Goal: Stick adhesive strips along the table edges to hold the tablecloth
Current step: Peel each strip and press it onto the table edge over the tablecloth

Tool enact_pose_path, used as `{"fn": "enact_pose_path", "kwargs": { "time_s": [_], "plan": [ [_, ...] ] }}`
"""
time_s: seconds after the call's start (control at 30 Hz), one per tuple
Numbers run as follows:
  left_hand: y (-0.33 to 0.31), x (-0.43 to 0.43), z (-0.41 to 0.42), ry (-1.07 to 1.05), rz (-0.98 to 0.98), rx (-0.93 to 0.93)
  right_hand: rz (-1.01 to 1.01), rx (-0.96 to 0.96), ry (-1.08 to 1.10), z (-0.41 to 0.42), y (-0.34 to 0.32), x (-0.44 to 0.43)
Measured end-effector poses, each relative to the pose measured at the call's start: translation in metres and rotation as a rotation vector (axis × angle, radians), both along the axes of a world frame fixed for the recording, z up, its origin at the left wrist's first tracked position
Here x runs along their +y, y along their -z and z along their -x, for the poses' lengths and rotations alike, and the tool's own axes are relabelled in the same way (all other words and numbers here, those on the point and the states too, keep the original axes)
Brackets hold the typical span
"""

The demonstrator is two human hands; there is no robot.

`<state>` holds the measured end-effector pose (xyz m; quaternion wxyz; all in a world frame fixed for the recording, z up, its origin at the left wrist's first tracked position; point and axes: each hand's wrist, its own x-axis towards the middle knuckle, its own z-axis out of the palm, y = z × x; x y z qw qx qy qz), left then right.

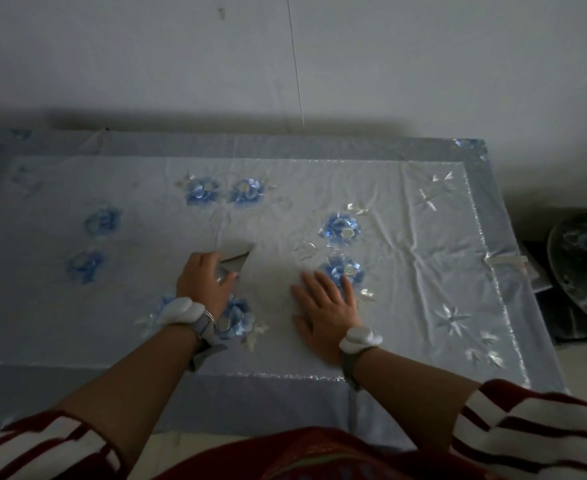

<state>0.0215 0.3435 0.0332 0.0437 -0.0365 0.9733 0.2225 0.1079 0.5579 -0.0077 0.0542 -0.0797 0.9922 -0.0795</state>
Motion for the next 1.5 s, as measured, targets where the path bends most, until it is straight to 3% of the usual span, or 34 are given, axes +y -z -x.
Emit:
{"fn": "enact_pose_path", "kwargs": {
  "time_s": [0.17,0.43,0.7,0.87,0.93,1.03,1.1,1.17,1.33,1.5],
  "plan": [
    [0.005,-0.007,0.013,0.123,0.055,-0.076,0.033,0.032,0.022,-0.001,0.002,-0.001],
    [0.013,-0.013,0.009,0.309,0.266,0.099,-0.012,0.111,0.014,-0.001,0.006,-0.001],
    [0.017,-0.018,0.003,0.296,0.183,0.07,-0.048,0.02,0.011,-0.001,0.005,0.0],
    [-0.004,-0.008,-0.007,0.244,-0.116,0.06,0.107,-0.028,0.052,0.006,-0.013,-0.002],
    [-0.024,0.005,-0.014,0.22,-0.32,0.07,0.426,-0.106,0.217,0.016,-0.039,0.0],
    [-0.064,0.019,-0.023,0.199,-0.624,-0.104,0.982,-0.229,0.459,0.034,-0.089,0.006],
    [-0.089,0.026,-0.026,0.246,-0.754,-0.184,1.173,-0.252,0.478,0.042,-0.122,0.013],
    [-0.108,0.031,-0.026,0.316,-0.767,-0.205,1.176,-0.237,0.407,0.045,-0.152,0.019],
    [-0.137,0.047,-0.024,0.347,-0.944,-0.258,0.855,-0.159,0.194,0.047,-0.192,0.03],
    [-0.147,0.055,-0.022,0.342,-1.159,-0.395,0.932,-0.272,0.205,0.038,-0.204,0.042]
  ]
}}
